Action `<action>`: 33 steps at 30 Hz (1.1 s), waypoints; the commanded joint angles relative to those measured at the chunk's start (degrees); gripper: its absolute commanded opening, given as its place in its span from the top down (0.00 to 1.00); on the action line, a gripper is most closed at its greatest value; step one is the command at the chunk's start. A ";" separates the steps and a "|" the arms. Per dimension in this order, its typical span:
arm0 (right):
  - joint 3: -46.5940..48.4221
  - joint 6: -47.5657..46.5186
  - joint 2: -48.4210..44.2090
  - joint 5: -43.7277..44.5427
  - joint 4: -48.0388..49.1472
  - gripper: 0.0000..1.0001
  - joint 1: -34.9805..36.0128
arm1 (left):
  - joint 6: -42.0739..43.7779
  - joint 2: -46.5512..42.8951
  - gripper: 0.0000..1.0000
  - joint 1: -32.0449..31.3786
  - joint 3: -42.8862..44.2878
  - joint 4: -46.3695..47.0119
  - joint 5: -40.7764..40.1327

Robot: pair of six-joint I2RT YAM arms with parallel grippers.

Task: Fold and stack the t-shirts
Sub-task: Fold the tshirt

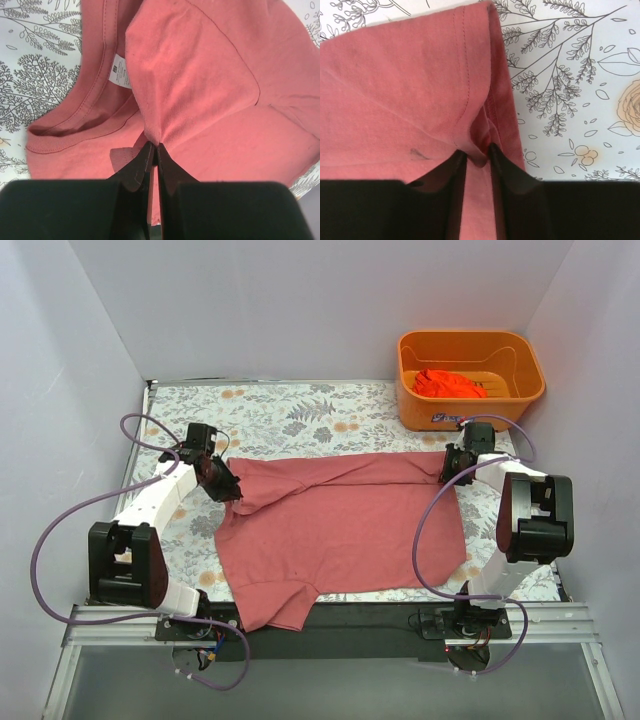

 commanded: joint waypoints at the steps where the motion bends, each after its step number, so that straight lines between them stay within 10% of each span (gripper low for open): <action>1: 2.56 0.32 -1.34 1.51 -2.54 0.66 -0.31 | -0.35 -3.15 1.00 0.29 -0.75 0.19 2.08; 11: 3.10 2.16 -12.83 2.12 -7.29 0.36 2.85 | 0.70 1.32 1.00 0.37 5.38 1.33 2.62; 19: 2.83 -2.83 -16.81 -1.21 -0.01 0.41 23.57 | 1.76 12.91 1.00 0.37 15.14 5.02 -2.57; 33: 17.23 -11.45 5.94 -10.70 14.76 0.57 48.37 | 5.01 31.38 1.00 -0.15 30.53 8.72 -7.14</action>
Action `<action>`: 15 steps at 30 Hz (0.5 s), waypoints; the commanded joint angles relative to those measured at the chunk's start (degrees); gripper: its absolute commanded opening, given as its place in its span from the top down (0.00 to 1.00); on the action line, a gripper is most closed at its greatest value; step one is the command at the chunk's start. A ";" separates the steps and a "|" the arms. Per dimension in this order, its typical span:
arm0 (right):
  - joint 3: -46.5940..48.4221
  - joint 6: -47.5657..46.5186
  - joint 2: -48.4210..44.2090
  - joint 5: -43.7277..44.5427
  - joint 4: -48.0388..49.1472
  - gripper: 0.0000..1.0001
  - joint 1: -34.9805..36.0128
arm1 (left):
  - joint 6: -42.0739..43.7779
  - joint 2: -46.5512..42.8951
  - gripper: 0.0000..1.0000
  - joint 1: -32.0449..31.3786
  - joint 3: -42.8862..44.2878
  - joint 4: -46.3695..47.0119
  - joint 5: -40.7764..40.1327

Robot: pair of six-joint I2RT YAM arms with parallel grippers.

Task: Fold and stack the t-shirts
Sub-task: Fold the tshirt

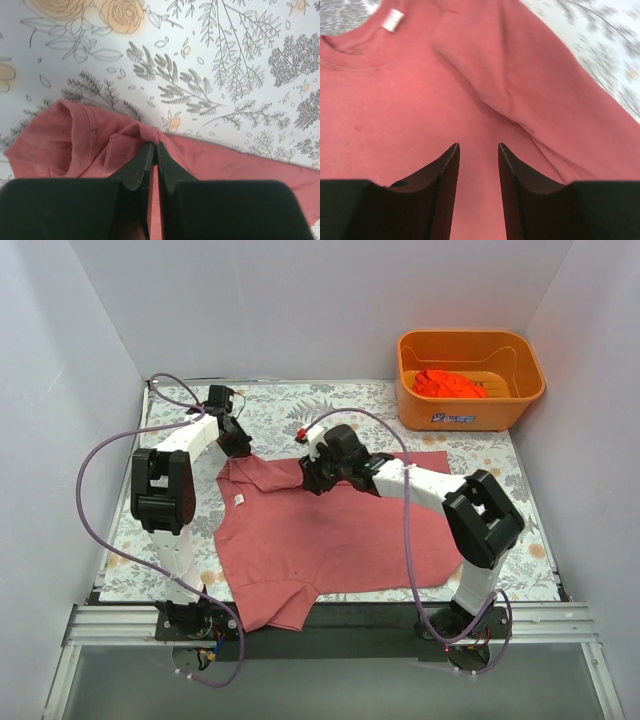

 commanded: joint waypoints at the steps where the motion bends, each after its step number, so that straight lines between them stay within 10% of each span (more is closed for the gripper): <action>1: 6.48 -3.70 5.29 -2.36 6.42 0.57 2.89 | 1.75 1.68 1.00 -0.20 4.56 1.72 -2.92; 15: 19.50 -5.28 20.95 0.10 8.62 0.57 7.21 | 3.25 4.24 1.00 -1.17 4.66 3.04 -4.07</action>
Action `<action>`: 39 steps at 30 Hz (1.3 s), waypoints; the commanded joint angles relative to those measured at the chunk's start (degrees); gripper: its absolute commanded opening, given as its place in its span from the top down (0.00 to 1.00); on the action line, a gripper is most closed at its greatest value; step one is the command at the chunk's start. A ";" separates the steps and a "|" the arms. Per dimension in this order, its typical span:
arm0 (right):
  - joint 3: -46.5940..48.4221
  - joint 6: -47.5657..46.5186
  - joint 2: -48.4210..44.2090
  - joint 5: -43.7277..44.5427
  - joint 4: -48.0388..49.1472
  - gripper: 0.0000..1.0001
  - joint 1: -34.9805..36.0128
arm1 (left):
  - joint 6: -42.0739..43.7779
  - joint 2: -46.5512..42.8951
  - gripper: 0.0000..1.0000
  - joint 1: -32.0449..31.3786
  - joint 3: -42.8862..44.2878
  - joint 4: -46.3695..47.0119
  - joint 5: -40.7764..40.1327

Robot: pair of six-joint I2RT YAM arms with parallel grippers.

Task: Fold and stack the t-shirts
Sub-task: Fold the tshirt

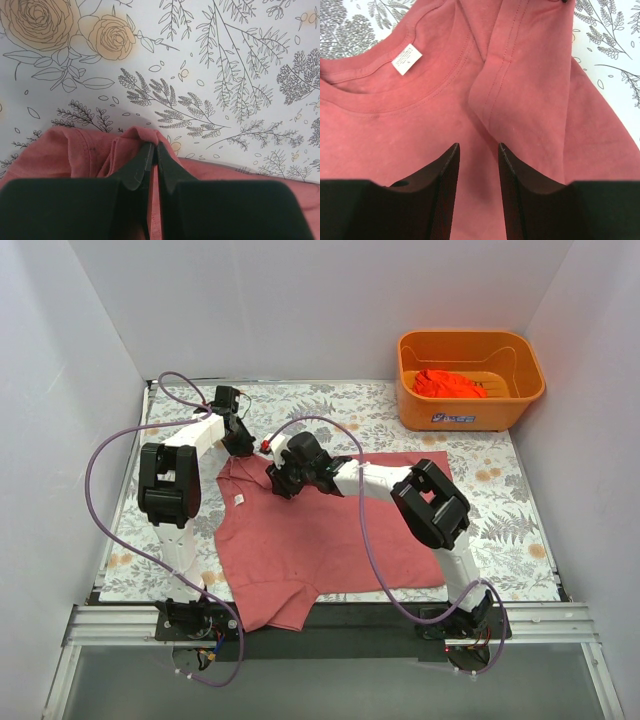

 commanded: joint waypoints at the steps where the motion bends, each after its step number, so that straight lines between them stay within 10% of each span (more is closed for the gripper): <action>1: 4.14 -1.00 2.42 0.98 2.85 0.57 0.28 | 0.87 -1.44 1.00 -0.33 0.93 1.23 -1.55; 20: 9.77 1.29 9.37 6.34 3.20 0.55 0.36 | 1.04 -1.53 1.00 -1.13 0.22 1.23 -1.47; 28: 7.22 1.38 7.09 6.52 3.29 0.87 0.36 | 1.30 -2.93 1.00 -1.13 0.22 0.79 -2.08; 39: 2.48 -1.96 -1.42 1.60 -0.49 0.97 0.36 | 0.60 -12.95 1.00 -1.13 -1.35 -5.18 -5.42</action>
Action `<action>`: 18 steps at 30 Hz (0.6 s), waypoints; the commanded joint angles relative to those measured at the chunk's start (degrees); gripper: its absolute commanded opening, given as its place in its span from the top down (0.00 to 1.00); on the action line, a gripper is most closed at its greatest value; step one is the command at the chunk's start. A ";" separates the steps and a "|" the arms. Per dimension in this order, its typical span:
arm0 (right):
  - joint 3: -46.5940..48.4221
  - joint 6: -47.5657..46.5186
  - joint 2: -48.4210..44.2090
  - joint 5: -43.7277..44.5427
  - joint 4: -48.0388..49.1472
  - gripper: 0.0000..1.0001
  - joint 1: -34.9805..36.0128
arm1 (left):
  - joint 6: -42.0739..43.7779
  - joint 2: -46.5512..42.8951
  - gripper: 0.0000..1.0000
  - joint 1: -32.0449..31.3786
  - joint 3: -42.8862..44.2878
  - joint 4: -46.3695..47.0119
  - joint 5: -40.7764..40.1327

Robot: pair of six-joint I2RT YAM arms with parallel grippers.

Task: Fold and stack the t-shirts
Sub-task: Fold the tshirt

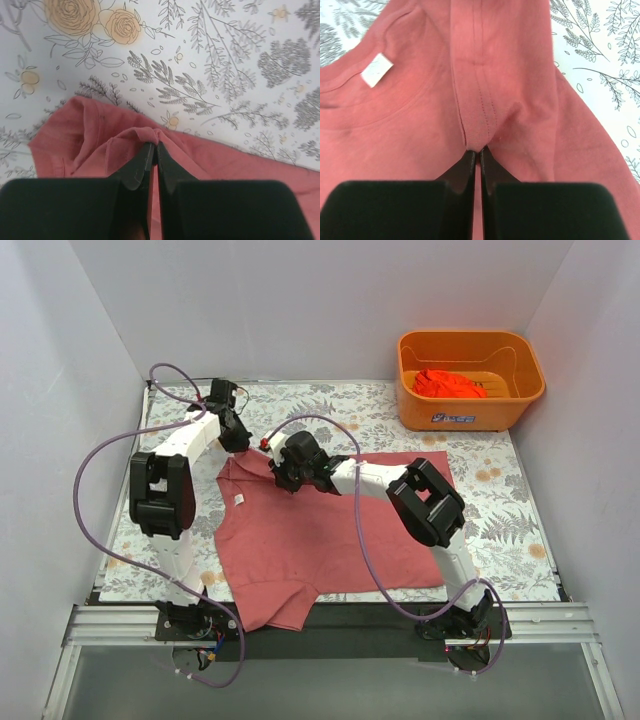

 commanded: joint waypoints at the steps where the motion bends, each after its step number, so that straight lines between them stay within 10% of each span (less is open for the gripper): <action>1: -1.37 -2.29 -5.81 -3.47 -1.45 0.97 0.30 | -0.32 -8.63 1.00 -0.17 -1.29 -2.67 -2.29; 18: 0.21 -11.34 -7.57 -12.98 -20.43 0.96 0.21 | -5.94 -28.93 1.00 -0.60 -24.49 -6.98 2.28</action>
